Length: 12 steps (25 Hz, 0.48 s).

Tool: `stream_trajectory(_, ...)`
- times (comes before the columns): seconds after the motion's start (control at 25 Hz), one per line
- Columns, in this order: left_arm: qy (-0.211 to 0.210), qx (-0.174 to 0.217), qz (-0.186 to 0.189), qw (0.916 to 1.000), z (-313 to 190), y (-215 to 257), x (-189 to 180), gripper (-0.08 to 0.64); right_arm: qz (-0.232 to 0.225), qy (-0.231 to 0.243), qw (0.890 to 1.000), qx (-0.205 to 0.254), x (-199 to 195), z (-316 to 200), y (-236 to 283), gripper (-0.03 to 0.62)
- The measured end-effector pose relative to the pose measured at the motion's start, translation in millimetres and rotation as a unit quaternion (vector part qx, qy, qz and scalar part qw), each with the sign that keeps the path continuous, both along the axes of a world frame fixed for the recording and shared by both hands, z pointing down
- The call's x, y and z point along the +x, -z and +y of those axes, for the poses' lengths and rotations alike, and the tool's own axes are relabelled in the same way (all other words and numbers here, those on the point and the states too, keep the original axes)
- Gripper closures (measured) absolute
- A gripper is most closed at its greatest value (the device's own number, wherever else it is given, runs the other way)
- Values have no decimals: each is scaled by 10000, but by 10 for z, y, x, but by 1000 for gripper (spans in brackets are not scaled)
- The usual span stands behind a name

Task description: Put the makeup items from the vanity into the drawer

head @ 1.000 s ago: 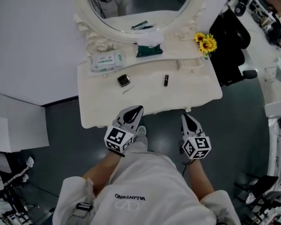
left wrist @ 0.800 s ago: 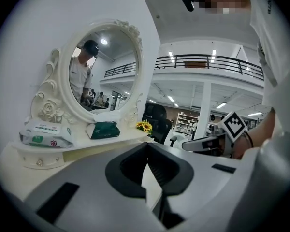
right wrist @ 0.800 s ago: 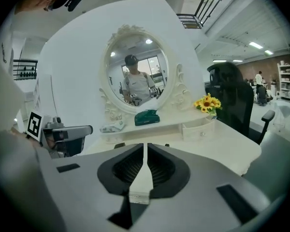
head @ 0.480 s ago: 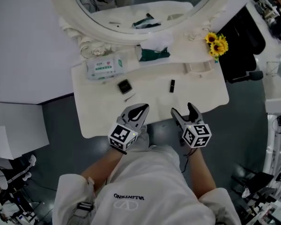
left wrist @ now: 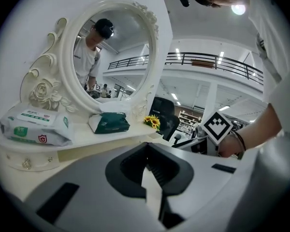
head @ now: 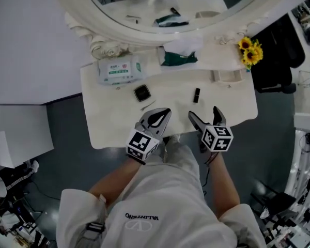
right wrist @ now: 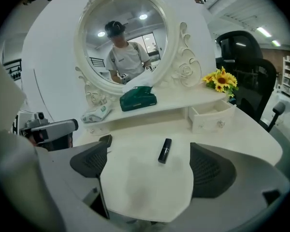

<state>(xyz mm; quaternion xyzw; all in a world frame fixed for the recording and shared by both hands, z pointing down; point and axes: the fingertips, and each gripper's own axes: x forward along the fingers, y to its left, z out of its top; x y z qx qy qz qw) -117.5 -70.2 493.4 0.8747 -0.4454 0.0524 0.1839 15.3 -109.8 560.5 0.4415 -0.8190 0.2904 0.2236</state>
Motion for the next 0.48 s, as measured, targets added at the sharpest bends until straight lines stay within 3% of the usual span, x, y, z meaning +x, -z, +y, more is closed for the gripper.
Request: stream_trajectory(0.48,293,-549,-151,9979,-441,-414,221,557,189,74,9989,-417,45,-416,-362,69)
